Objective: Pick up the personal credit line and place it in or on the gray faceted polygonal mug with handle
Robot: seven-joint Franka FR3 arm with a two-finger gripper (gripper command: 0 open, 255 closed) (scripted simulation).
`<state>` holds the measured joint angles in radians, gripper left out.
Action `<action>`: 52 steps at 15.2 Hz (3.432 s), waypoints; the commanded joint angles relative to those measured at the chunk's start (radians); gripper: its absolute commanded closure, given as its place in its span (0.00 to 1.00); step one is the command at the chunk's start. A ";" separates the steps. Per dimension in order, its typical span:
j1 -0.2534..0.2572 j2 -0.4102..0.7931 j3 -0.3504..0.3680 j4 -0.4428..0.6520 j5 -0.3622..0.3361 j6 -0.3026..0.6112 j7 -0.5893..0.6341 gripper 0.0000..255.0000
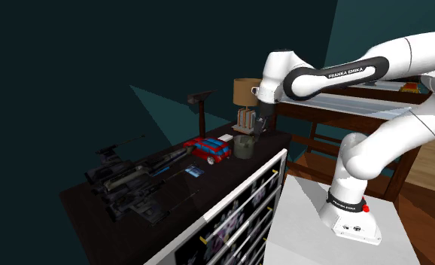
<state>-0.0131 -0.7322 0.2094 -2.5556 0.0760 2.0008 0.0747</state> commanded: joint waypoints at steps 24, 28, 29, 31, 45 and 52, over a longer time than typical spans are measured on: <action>-0.301 0.955 0.459 0.417 -1.074 0.631 1.273 0.00; -0.280 1.019 0.428 0.453 -1.146 0.632 1.316 0.00; -0.275 1.035 0.421 0.462 -1.163 0.633 1.326 0.00; -0.261 1.075 0.402 0.486 -1.203 0.634 1.349 0.00; -0.261 1.075 0.402 0.486 -1.203 0.634 1.349 1.00; -0.279 1.045 0.423 0.484 -1.148 0.624 1.301 1.00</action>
<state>-0.2871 0.3230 0.6255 -2.0693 -1.0893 2.6280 1.3891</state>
